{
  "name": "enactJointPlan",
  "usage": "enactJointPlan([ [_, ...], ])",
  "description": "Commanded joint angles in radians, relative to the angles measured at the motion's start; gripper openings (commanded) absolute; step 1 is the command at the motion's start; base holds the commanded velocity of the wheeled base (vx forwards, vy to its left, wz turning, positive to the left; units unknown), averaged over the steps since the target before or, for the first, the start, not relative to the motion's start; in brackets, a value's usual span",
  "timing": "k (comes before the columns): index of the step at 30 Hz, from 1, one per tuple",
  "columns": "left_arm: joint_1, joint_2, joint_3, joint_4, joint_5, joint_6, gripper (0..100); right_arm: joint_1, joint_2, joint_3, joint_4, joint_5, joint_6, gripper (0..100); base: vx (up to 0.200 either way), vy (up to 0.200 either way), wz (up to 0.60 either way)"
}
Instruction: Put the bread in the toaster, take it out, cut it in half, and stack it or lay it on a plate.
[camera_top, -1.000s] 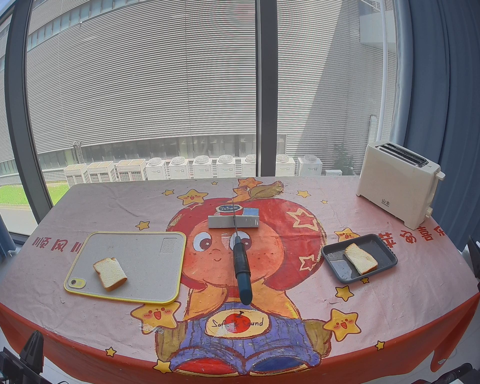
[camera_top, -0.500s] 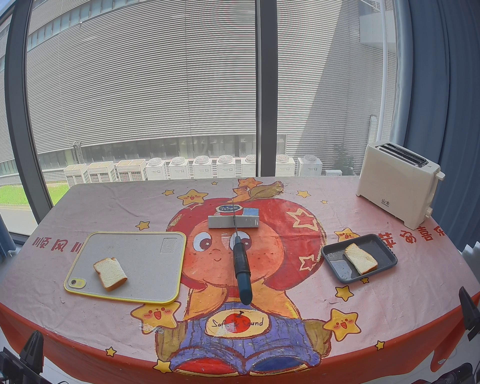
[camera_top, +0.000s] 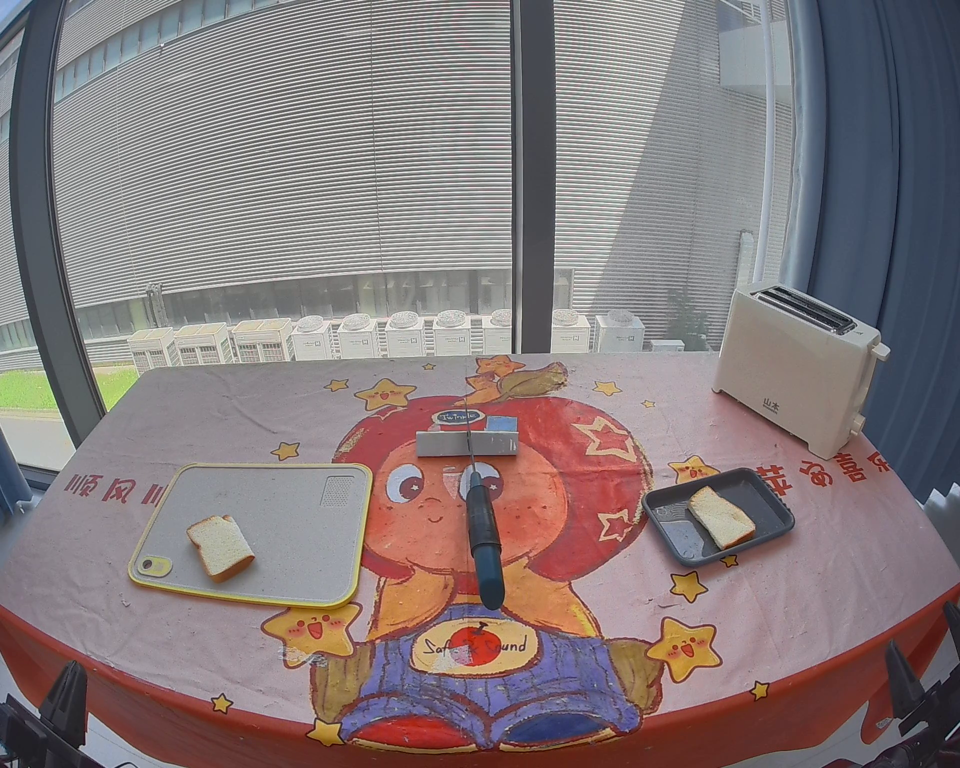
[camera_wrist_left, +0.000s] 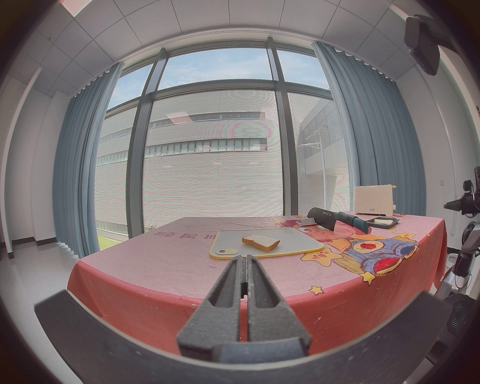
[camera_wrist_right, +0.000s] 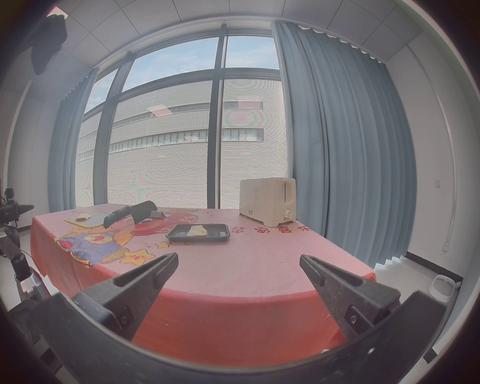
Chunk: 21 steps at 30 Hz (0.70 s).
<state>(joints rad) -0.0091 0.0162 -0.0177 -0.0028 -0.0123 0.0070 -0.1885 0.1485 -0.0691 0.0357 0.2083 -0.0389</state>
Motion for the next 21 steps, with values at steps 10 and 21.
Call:
enactJointPlan([
  [10, 0.000, -0.016, 0.018, -0.002, 0.000, -0.001, 0, 0.001, -0.050, 0.031, -0.004, 0.002, 0.027, 100, 0.000, 0.000, 0.00],
  [21, 0.000, -0.016, 0.018, 0.000, 0.000, -0.001, 0, 0.001, -0.053, 0.032, -0.005, -0.015, 0.033, 100, 0.000, 0.000, 0.00],
])
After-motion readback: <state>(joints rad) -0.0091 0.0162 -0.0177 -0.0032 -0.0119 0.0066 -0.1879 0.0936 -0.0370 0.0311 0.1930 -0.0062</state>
